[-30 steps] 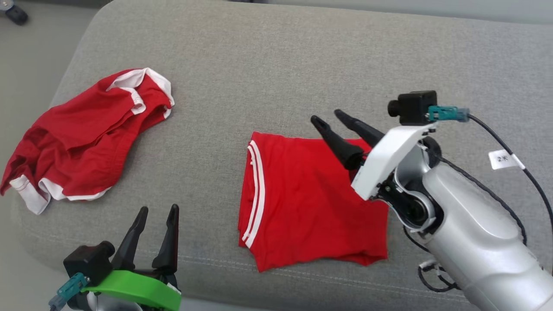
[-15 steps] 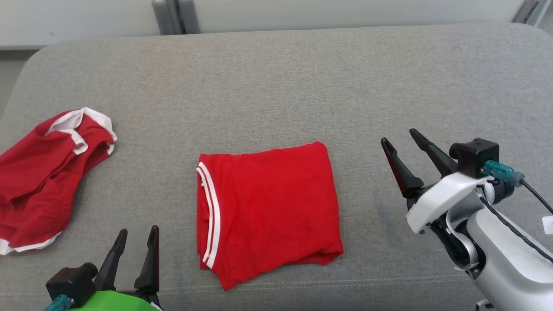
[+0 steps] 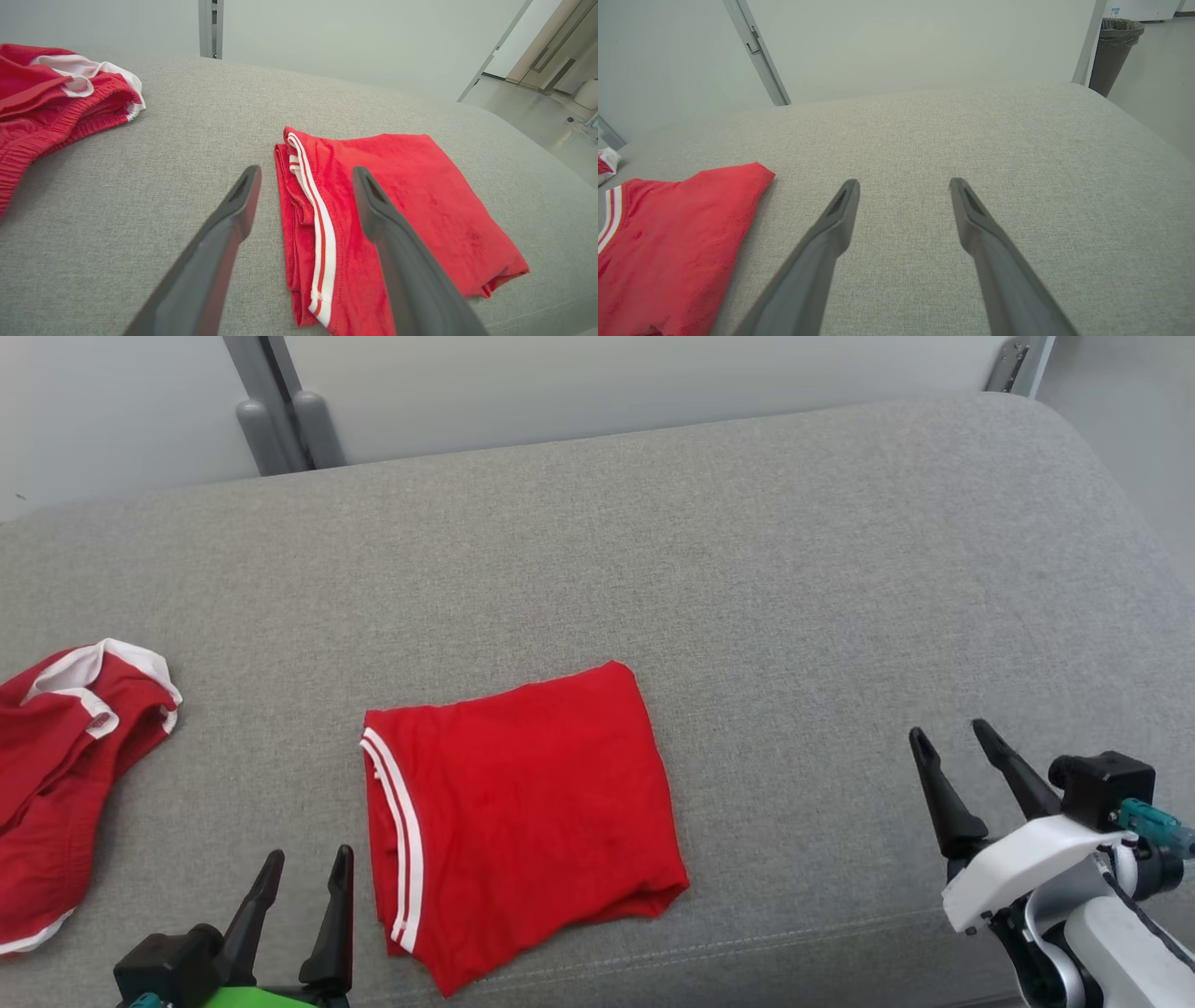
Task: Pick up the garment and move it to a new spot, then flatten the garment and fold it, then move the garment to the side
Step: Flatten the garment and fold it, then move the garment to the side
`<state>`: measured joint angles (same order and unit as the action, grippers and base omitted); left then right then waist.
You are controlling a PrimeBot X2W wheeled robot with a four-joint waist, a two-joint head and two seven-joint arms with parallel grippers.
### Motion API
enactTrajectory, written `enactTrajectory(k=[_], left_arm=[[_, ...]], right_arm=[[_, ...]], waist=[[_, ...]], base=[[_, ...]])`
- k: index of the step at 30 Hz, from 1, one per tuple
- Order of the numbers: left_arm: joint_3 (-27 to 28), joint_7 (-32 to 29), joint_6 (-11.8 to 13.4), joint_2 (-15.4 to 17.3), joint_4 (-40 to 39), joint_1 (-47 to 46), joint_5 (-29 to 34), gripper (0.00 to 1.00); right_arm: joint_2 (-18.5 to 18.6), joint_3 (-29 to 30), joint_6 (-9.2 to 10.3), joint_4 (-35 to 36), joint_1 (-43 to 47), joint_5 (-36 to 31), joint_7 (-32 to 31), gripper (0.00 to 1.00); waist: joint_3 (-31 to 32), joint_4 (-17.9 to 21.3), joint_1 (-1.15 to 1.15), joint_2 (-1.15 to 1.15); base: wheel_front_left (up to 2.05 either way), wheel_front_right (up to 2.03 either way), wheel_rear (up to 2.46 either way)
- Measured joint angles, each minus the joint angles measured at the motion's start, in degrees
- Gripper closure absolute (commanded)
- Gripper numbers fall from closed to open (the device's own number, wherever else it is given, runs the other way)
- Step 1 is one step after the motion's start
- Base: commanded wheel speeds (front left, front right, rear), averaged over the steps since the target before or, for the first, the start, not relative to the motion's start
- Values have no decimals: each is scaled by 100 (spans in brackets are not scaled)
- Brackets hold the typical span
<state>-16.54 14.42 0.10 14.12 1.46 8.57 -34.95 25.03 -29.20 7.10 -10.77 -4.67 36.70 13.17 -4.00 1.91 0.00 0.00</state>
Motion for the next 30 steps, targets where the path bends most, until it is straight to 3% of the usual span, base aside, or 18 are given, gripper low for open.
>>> enactTrajectory(k=[6,16,25,30], left_arm=[[-98,-10,-2,-2,-75,-6,26,0],[-209,-77,-19,-20,-149,-103,43,0],[-256,-83,-62,-52,-166,-286,44,0],[-300,-83,-64,-112,-159,-344,43,0]], right_arm=[[-438,58,-33,9,198,658,-1,0],[-872,-383,-661,-358,55,1328,-647,0],[-1029,-464,-855,-779,-643,1406,-1077,0],[-1065,-467,-860,-1062,-889,1407,-1213,0]], waist=[[-103,-108,0,0],[-327,-488,0,0],[-550,-835,0,0],[-645,-1027,0,0]], base=[[0,0,0],[0,0,0],[0,0,0],[0,0,0]])
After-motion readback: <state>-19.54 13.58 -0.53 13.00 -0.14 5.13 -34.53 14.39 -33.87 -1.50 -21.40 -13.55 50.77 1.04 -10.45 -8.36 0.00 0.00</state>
